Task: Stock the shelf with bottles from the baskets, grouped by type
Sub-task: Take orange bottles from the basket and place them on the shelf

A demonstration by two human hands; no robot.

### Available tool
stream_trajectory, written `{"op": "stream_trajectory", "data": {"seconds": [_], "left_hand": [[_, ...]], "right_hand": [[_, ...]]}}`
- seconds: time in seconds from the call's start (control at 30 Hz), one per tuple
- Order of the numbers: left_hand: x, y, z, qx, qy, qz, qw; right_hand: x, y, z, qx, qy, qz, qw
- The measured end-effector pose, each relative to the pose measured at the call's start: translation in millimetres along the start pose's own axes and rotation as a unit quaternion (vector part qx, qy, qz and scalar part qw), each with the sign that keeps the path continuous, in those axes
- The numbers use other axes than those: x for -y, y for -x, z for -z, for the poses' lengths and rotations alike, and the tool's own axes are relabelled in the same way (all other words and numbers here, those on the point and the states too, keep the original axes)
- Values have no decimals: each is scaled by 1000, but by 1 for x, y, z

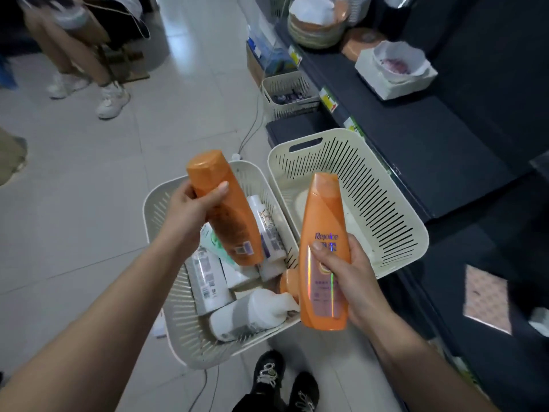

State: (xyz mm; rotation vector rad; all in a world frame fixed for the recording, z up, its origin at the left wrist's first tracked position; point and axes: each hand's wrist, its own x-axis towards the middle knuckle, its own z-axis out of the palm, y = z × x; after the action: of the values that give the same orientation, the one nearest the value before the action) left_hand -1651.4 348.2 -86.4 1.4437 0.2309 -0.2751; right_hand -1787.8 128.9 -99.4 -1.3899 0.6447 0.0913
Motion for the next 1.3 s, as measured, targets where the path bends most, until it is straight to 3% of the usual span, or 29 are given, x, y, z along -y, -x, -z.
{"op": "stream_trajectory", "data": {"seconds": [0.2, 0.37, 0.53, 0.8, 1.1, 1.3], "left_hand": [[-46, -1, -41, 42, 53, -24, 997], [-60, 15, -96, 82, 57, 26, 995], [-77, 37, -153, 193, 37, 74, 978], [-95, 83, -233, 368, -33, 128, 920], [-108, 176, -317, 489, -81, 83, 865], [-106, 253, -367, 542, -96, 1, 835]], "right_hand": [[31, 21, 9, -35, -22, 43, 998], [54, 42, 34, -79, -40, 61, 994], [68, 68, 65, -128, -74, 67, 987], [83, 127, 131, -221, -89, 93, 967], [84, 209, 210, -299, -130, 139, 935], [84, 267, 267, -307, -185, 169, 918]]}}
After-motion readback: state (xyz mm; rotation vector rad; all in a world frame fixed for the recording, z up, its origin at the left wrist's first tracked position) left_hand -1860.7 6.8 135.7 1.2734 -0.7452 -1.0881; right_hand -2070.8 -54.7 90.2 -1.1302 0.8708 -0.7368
